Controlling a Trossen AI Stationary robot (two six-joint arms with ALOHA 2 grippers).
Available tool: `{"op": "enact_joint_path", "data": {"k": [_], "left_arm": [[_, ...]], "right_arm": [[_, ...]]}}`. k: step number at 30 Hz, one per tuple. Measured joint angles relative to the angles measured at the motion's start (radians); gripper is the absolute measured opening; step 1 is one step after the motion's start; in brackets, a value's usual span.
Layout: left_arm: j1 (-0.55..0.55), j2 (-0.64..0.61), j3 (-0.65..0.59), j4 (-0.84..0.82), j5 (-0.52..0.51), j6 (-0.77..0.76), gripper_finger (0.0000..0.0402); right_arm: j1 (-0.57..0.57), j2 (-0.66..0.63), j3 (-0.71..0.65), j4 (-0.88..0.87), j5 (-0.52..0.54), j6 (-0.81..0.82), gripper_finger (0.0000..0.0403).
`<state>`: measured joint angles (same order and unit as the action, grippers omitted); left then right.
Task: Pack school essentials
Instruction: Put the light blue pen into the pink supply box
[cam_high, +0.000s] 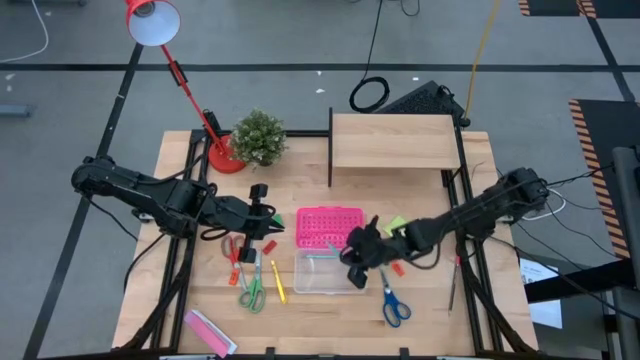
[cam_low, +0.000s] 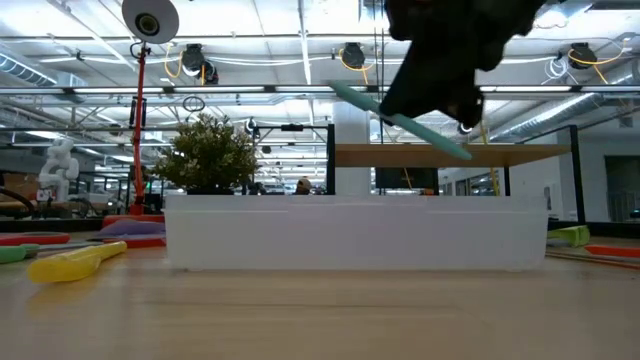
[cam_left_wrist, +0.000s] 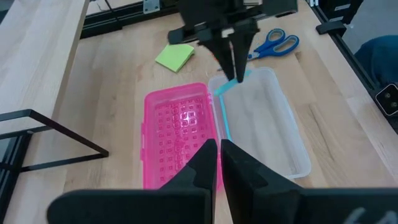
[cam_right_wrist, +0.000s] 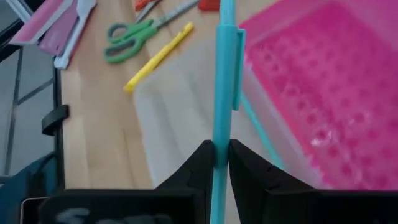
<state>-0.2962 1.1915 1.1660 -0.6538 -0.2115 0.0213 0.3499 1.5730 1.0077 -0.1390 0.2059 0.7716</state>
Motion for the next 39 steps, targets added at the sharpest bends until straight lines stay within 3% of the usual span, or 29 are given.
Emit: {"op": "enact_joint_path", "data": {"k": [8, 21, 39], "left_arm": [[0.000, 0.000, 0.000, 0.000, 0.000, -0.005, 0.0026], [-0.015, 0.000, 0.000, 0.000, -0.035, -0.080, 0.0026], [-0.051, 0.061, 0.000, 0.023, -0.077, -0.053, 0.0026]], "right_arm": [[-0.056, 0.000, 0.000, 0.016, 0.003, -0.270, 0.0036], [-0.027, 0.000, 0.000, 0.067, 0.006, -0.564, 0.0036], [-0.028, 0.079, 0.001, 0.098, 0.001, -0.638, 0.0036]]}}
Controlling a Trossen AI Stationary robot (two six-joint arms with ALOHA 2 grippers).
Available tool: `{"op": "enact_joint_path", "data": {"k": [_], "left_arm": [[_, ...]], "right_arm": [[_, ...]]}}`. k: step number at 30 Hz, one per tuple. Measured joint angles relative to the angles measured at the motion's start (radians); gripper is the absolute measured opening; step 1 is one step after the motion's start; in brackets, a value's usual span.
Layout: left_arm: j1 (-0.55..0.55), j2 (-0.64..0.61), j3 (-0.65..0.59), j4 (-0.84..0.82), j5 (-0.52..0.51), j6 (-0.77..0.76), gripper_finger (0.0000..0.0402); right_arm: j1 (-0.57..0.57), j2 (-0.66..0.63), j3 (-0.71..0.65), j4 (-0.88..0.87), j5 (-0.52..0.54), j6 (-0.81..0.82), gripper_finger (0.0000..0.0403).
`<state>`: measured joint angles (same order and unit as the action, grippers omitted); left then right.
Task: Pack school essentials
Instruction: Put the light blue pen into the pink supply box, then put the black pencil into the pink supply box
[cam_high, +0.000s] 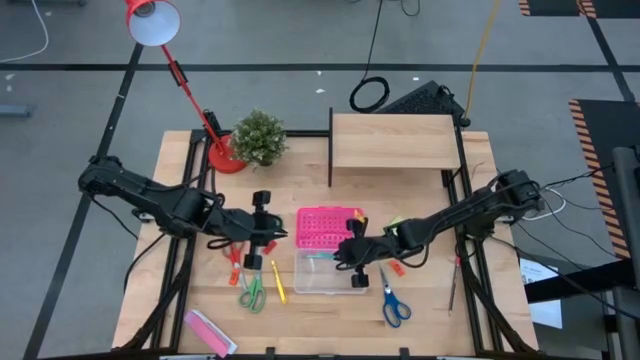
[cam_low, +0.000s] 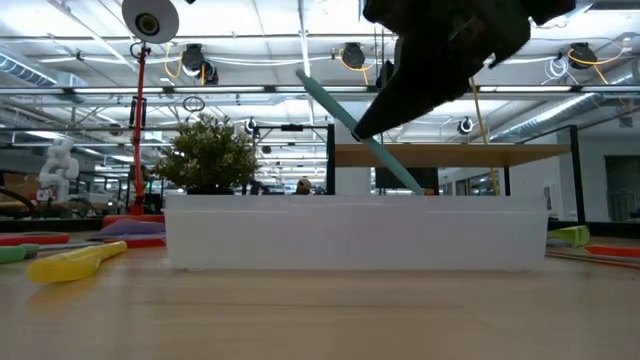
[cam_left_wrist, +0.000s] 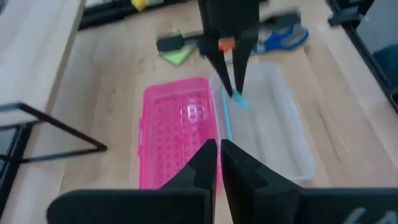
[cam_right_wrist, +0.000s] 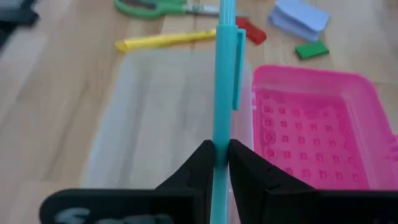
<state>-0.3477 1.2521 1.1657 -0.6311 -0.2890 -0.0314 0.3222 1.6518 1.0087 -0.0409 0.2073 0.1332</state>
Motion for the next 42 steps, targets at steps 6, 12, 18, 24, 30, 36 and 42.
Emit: {"op": "enact_joint_path", "data": {"k": [6, 12, 18, 24, 30, 36, 42], "left_arm": [[0.000, 0.005, 0.001, -0.001, -0.001, 0.009, 0.0026], [0.000, 0.005, 0.001, 0.000, -0.001, 0.007, 0.0026], [0.000, 0.005, 0.001, -0.001, -0.001, 0.008, 0.0026], [0.000, 0.005, 0.001, -0.001, -0.001, 0.008, 0.0026], [0.000, 0.005, 0.001, -0.001, -0.001, 0.009, 0.0026], [0.000, 0.005, 0.001, -0.001, 0.000, 0.008, 0.0026], [0.000, 0.005, 0.001, -0.001, 0.000, 0.004, 0.0026]], "right_arm": [[0.000, 0.047, -0.001, 0.005, -0.003, -0.022, 0.0036], [0.000, 0.064, 0.000, 0.015, -0.004, -0.019, 0.0036], [0.000, 0.081, -0.001, 0.006, -0.008, 0.002, 0.0036], [-0.001, 0.110, -0.001, 0.011, -0.006, 0.007, 0.0036], [-0.002, 0.110, -0.001, 0.011, -0.003, 0.012, 0.0043], [-0.002, 0.110, -0.001, 0.011, -0.001, 0.012, 0.0069], [-0.002, 0.110, -0.001, 0.012, 0.004, 0.023, 0.0101]]}}
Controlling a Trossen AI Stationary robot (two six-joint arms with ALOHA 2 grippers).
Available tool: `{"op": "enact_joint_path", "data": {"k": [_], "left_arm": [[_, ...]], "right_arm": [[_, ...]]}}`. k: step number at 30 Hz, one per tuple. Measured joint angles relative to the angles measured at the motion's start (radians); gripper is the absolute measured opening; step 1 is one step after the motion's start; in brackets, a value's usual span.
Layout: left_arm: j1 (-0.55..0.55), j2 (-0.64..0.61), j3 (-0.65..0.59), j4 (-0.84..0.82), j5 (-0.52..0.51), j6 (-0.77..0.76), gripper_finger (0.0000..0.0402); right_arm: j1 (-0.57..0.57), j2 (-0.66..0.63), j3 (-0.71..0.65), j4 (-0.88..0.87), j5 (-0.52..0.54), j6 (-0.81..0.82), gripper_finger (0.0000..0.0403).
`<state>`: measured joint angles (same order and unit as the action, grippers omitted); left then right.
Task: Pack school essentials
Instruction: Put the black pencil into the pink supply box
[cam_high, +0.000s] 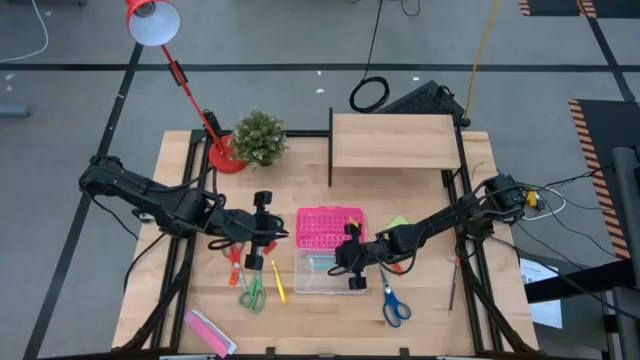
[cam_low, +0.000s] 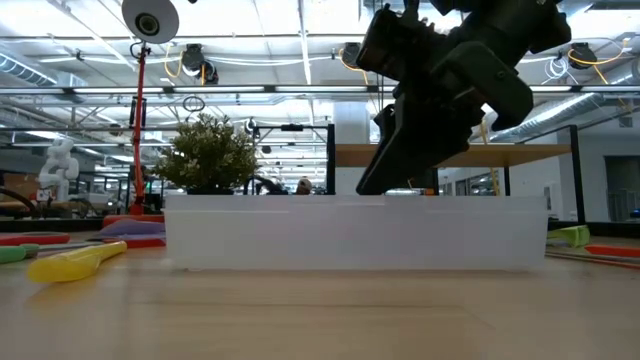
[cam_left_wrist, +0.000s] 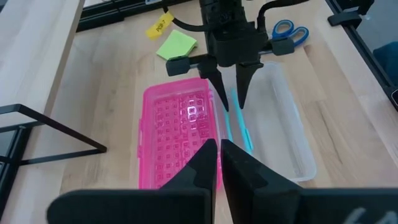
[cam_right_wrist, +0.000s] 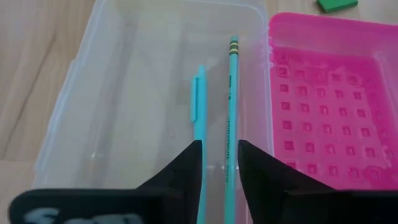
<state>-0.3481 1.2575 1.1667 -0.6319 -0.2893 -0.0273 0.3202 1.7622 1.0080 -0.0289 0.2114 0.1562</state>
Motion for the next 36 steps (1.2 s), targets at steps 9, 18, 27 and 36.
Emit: {"op": "enact_joint_path", "data": {"k": [9, 18, 27, 36], "left_arm": [[-0.001, 0.000, 0.000, -0.003, 0.000, 0.000, 0.0026], [-0.001, 0.000, -0.001, -0.003, 0.001, -0.023, 0.0026], [-0.001, 0.000, -0.001, 0.001, 0.002, -0.018, 0.0026], [-0.006, 0.000, -0.001, -0.006, 0.003, -0.015, 0.0026]], "right_arm": [[0.001, -0.043, 0.000, -0.011, -0.039, 0.020, 0.0118], [0.021, -0.132, 0.000, -0.094, -0.057, 0.112, 0.0117], [0.112, -0.222, 0.000, -0.309, 0.052, 0.431, 0.0116], [0.245, -0.286, 0.000, -0.559, 0.147, 0.999, 0.0116]]}}
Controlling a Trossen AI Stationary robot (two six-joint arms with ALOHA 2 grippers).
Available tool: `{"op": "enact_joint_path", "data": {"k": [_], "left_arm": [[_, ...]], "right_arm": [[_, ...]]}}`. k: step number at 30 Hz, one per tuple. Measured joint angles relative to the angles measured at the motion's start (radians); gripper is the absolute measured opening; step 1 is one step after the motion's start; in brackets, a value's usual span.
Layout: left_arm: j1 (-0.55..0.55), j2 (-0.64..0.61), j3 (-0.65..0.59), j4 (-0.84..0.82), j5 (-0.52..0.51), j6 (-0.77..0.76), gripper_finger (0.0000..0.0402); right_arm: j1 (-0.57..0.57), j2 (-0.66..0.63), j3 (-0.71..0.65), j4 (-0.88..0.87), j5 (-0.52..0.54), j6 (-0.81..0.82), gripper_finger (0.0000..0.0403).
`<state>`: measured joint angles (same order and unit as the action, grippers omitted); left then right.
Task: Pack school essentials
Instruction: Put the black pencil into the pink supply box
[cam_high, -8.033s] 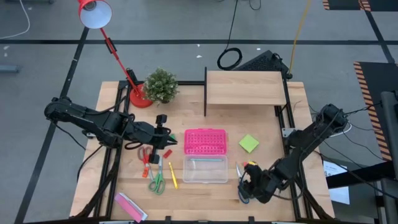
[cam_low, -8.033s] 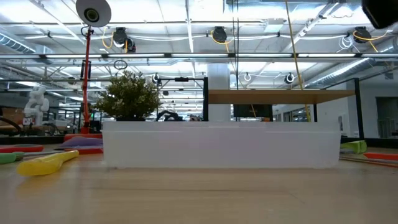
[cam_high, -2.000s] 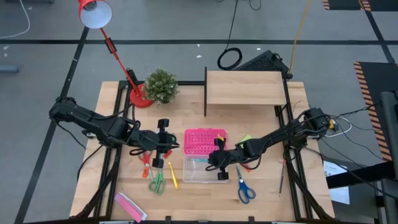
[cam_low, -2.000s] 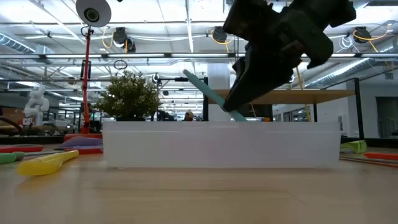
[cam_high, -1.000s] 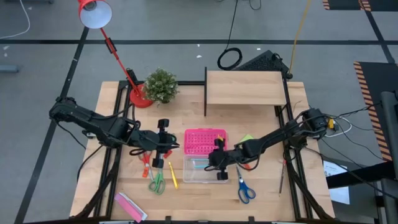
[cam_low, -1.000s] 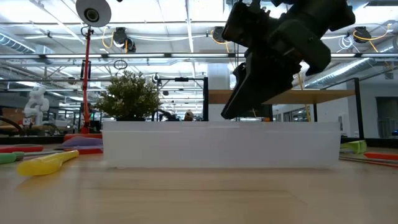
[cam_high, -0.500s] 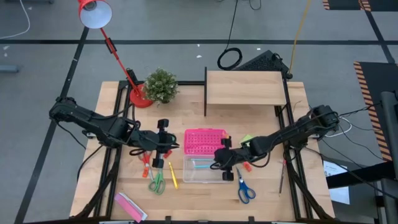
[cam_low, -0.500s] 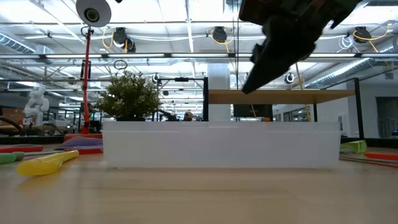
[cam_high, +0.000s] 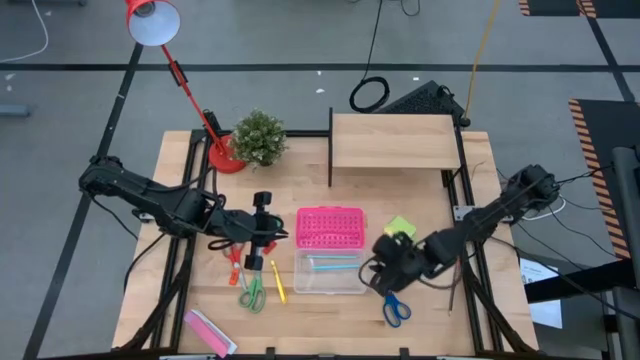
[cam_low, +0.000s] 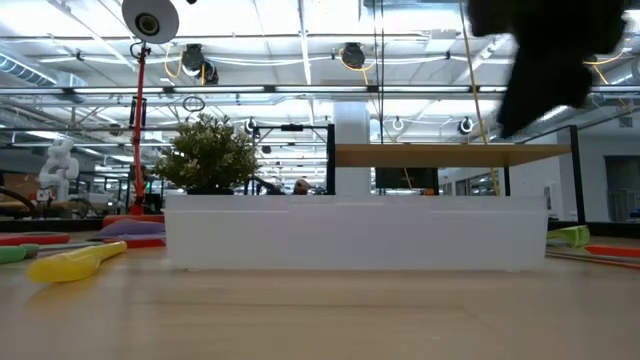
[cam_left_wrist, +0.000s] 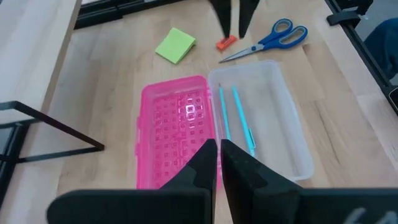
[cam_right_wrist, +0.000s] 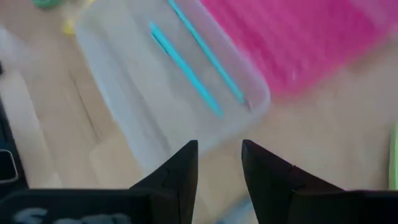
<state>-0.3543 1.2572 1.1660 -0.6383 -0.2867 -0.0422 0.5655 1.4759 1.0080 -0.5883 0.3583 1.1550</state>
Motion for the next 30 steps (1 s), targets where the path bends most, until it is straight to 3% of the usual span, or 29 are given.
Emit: {"op": "enact_joint_path", "data": {"k": [8, 19, 23, 30], "left_arm": [[-0.059, 0.000, 0.000, -0.026, 0.001, -0.060, 0.0026], [-0.125, 0.000, 0.000, 0.003, -0.002, -0.044, 0.0026], [-0.124, 0.000, 0.000, 0.003, -0.003, 0.011, 0.0026], [-0.114, 0.000, 0.000, 0.005, -0.003, 0.062, 0.0026]], "right_arm": [[0.112, 0.001, 0.000, -0.268, -0.078, 0.435, 0.0116], [0.247, 0.018, 0.000, -0.427, -0.366, 0.969, 0.0116], [0.293, 0.031, -0.005, -0.435, -0.461, 1.048, 0.0116], [0.307, 0.030, -0.086, -0.404, -0.467, 1.051, 0.0116]]}}
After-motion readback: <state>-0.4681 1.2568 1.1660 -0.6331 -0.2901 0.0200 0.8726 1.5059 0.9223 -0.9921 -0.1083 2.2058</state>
